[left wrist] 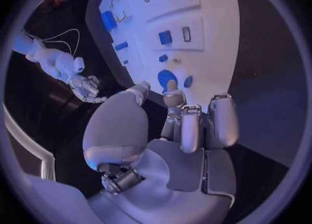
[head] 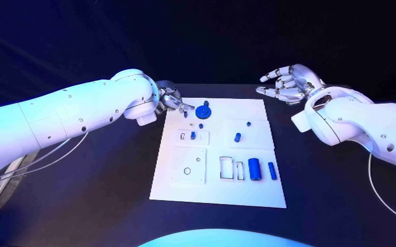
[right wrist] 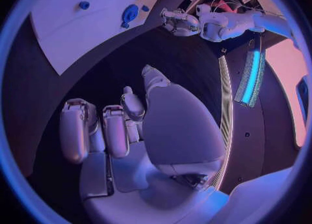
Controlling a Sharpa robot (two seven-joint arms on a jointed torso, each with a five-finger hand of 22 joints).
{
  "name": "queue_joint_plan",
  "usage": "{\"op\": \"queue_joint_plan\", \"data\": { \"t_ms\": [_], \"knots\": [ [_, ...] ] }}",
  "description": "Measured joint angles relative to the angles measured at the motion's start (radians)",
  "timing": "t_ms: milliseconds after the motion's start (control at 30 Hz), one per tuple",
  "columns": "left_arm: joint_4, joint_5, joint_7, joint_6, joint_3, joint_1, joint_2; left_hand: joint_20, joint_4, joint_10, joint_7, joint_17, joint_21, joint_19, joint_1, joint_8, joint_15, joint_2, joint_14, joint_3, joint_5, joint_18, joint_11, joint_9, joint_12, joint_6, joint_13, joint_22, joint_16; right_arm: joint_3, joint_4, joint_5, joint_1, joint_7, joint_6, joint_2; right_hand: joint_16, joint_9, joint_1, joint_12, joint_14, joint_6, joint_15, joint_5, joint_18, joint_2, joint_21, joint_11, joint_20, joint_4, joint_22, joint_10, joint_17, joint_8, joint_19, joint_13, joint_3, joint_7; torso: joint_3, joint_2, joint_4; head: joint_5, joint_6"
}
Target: Assemble the parts on the task board
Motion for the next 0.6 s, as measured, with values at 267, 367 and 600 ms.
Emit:
{"op": "queue_joint_plan", "data": {
  "t_ms": [267, 367, 600],
  "knots": [
    [-0.09, -0.011, 0.001, 0.01, 0.001, 0.014, 0.041, 0.005, 0.001, -0.026, 0.001, 0.0, -0.011, -0.005, 0.012, -0.005, 0.004, -0.004, -0.004, -0.007, 0.0, 0.0, 0.002, -0.001, -0.031, -0.001, -0.039, -0.018, -0.006, 0.0, 0.0, 0.0, 0.0, 0.0, 0.0, -0.001, 0.0, 0.0, -0.004, 0.0, 0.0, 0.0, 0.0, 0.0, 0.0, -0.004, 0.0, 0.0, 0.0, 0.0, 0.0, 0.0, 0.0, 0.0, 0.0, 0.0, 0.0, 0.0, 0.0, 0.001, -0.0024, 0.004, 0.004],
    [-0.123, -0.017, 0.002, 0.019, 0.001, 0.017, 0.061, 0.005, 0.004, -0.026, 0.005, 0.0, -0.011, -0.005, 0.012, -0.005, 0.007, -0.004, 0.0, -0.01, 0.0, 0.0, 0.002, -0.002, -0.031, -0.005, -0.04, -0.019, -0.006, 0.0, 0.0, 0.0, 0.0, 0.0, 0.0, -0.001, 0.0, 0.0, -0.004, 0.0, 0.0, 0.0, 0.0, 0.0, 0.0, -0.004, 0.0, 0.0, 0.0, 0.0, 0.0, 0.0, 0.0, 0.0, 0.0, 0.0, 0.0, 0.0, 0.0, 0.001, -0.0021, 0.005, 0.005],
    [-0.201, -0.028, 0.002, 0.045, -0.004, 0.019, 0.105, 0.009, 0.004, -0.03, 0.005, 0.0, -0.011, -0.009, 0.012, -0.005, 0.007, -0.004, 0.0, -0.01, 0.0, 0.0, 0.006, -0.002, -0.031, -0.005, -0.044, -0.022, -0.006, 0.0, 0.001, 0.0, 0.0, -0.001, 0.0, -0.001, 0.0, -0.001, -0.008, 0.0, 0.0, 0.0, 0.0, 0.0, 0.0, 0.0, 0.0, 0.0, 0.0, 0.0, 0.0, 0.0, 0.0, 0.0, 0.0, 0.0, 0.0, 0.0, 0.0, 0.001, -0.0022, 0.005, 0.007]
  ]
}}
